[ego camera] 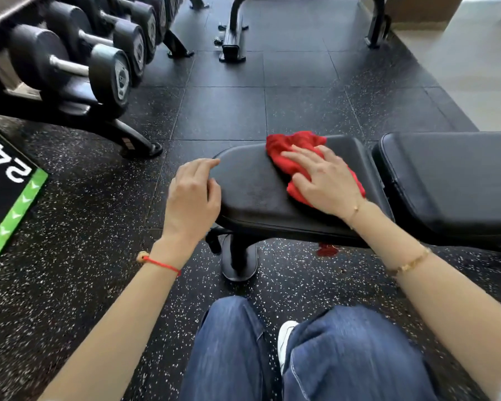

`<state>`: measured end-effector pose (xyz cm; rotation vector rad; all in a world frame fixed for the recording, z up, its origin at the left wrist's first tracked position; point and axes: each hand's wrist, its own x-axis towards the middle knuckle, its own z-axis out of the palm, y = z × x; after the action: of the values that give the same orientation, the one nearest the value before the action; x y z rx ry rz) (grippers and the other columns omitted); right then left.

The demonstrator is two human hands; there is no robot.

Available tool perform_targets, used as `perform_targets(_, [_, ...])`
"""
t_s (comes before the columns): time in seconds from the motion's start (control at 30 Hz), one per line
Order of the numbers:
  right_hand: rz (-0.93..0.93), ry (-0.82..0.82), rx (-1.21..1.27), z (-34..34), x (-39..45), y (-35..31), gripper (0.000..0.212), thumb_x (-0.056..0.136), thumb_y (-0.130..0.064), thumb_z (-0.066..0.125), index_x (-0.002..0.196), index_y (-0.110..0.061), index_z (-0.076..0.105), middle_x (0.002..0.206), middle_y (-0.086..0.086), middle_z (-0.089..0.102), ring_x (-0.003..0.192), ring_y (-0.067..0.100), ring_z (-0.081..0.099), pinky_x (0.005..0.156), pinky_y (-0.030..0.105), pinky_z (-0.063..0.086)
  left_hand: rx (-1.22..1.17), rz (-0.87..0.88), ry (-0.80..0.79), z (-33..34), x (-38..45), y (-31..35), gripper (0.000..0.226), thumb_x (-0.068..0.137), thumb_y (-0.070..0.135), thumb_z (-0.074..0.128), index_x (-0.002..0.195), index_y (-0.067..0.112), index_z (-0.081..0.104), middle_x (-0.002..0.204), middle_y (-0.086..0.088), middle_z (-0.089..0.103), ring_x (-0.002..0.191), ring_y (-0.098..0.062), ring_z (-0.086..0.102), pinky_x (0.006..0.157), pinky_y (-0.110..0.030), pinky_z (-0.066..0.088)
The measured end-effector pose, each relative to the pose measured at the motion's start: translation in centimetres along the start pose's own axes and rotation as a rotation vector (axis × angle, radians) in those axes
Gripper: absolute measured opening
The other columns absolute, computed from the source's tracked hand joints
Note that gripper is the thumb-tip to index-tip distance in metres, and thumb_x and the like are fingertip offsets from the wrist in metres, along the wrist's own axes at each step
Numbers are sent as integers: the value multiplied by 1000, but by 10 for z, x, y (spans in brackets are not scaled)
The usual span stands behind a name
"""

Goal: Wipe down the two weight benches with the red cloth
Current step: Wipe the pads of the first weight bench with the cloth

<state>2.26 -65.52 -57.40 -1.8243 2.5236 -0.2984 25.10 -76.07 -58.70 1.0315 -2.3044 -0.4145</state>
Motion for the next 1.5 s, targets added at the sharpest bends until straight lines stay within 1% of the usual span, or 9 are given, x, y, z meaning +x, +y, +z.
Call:
perform_targets(0.27, [-166, -29, 6, 3, -21, -34, 53, 91, -37, 40, 144, -34, 42, 155, -11, 35, 138, 26, 32, 119, 37, 18, -21, 60, -33, 22, 11, 26, 37, 93, 8, 52, 129, 9, 60, 131, -8, 61, 125, -28, 52, 109, -43, 39])
perform_targets(0.4, [-8, 71, 31, -2, -51, 4, 53, 88, -40, 39, 141, -37, 46, 150, -14, 41, 136, 24, 35, 117, 33, 19, -43, 77, -54, 37, 19, 35, 36, 94, 9, 51, 128, 9, 60, 131, -8, 61, 124, -28, 52, 110, -41, 38])
perform_targets(0.6, [234, 42, -28, -2, 9, 24, 51, 95, -39, 43, 146, -38, 38, 156, -12, 31, 141, 31, 27, 117, 39, 19, 19, 88, -33, 53, 19, 34, 31, 92, 14, 53, 120, 11, 64, 126, -5, 63, 122, -27, 53, 108, -40, 38])
perform_targets(0.73, [47, 16, -4, 2, -1, -7, 52, 94, -35, 46, 145, -36, 40, 155, -11, 34, 138, 31, 30, 116, 34, 14, 23, 83, -2, 58, 19, 30, 30, 89, 16, 55, 116, 14, 66, 124, -2, 64, 120, -25, 54, 107, -40, 38])
perform_targets(0.87, [-72, 50, 24, 0, -59, -8, 56, 87, -41, 38, 142, -37, 45, 151, -15, 40, 133, 28, 37, 116, 36, 22, 8, 95, 15, 58, 19, 27, 31, 87, 17, 55, 116, 15, 66, 122, -1, 64, 119, -24, 55, 106, -40, 38])
perform_targets(1.0, [96, 127, 36, -6, -64, 33, 56, 85, -43, 37, 140, -38, 48, 149, -14, 43, 131, 25, 38, 115, 35, 24, 15, 100, 9, 59, 18, 27, 32, 87, 18, 54, 118, 15, 66, 125, 0, 64, 121, -24, 54, 107, -40, 38])
perform_targets(1.2, [332, 54, 23, -7, 16, 62, 50, 95, -38, 42, 145, -37, 40, 157, -10, 31, 138, 32, 28, 117, 41, 20, 45, 88, -1, 58, 18, 29, 32, 88, 20, 54, 118, 17, 64, 125, 2, 62, 122, -23, 52, 107, -38, 35])
perform_targets(1.4, [14, 19, 14, 2, -29, -3, 53, 90, -38, 46, 143, -37, 44, 153, -13, 38, 133, 31, 34, 113, 38, 23, 45, 89, 2, 58, 19, 28, 32, 86, 20, 54, 117, 18, 64, 124, 2, 63, 120, -24, 52, 106, -38, 35])
perform_targets(1.5, [-15, 62, 37, -2, -74, -5, 56, 86, -41, 39, 142, -38, 45, 151, -17, 40, 133, 27, 36, 113, 36, 24, 37, 101, 5, 58, 19, 26, 32, 86, 20, 54, 117, 18, 64, 124, 2, 63, 119, -23, 52, 106, -38, 35])
